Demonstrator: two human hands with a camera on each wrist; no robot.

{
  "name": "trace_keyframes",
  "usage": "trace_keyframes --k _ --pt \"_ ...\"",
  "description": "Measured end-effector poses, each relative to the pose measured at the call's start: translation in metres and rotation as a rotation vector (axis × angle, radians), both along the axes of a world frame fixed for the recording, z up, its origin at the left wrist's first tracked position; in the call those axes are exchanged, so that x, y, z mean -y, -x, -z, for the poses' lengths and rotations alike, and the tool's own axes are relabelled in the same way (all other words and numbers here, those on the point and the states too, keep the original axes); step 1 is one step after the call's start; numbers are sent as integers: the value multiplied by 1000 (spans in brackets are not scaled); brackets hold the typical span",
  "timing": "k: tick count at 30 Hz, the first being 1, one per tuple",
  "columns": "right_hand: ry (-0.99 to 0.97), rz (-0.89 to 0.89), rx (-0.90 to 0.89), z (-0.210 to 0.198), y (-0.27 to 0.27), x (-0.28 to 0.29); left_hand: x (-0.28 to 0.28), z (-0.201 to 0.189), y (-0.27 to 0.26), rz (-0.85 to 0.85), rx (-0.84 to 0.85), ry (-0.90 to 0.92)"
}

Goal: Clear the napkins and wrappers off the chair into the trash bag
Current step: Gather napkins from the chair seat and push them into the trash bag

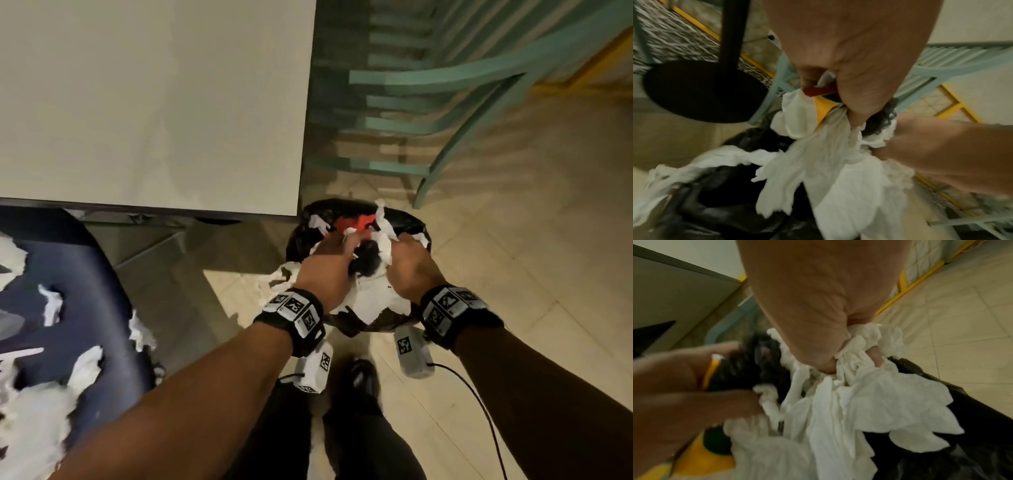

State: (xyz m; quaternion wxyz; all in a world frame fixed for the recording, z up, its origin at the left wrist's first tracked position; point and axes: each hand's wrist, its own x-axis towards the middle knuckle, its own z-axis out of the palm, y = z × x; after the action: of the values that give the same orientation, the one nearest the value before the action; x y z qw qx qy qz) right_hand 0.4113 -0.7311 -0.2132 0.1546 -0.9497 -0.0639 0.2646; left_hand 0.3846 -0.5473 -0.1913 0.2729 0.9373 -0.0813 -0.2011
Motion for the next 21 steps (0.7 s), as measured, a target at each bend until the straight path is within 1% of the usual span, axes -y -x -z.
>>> trace_keyframes --k 2,4,6,7,9,11,12,13,15,17,19,21 --pt "3 73 32 40 -8 18 22 17 -5 -5 50 43" --pt "-72 120 59 54 -11 30 43 20 -10 -5 115 132" --pt "-162 133 131 48 -8 38 61 11 -16 -17 171 227" --pt "-147 100 165 41 -6 42 67 3 -18 -23 188 270" --pt "-37 13 191 27 0 50 75 -13 -24 -47 223 340" --pt "-33 -58 185 41 1 57 73 -10 -28 -113 210 383" --pt "-60 -88 167 51 -2 58 68 2 -29 -160 183 369" --pt "-45 -104 126 61 -4 56 61 17 -27 -204 149 333" --pt "-31 -70 42 71 -13 42 44 54 -19 -263 69 232" --pt "73 -82 7 84 -13 29 29 95 -8 -283 -77 155" --pt "167 -99 -74 98 -12 16 21 130 0 -222 -238 125" --pt "212 -111 -164 113 -12 10 18 148 4 -122 -347 124"
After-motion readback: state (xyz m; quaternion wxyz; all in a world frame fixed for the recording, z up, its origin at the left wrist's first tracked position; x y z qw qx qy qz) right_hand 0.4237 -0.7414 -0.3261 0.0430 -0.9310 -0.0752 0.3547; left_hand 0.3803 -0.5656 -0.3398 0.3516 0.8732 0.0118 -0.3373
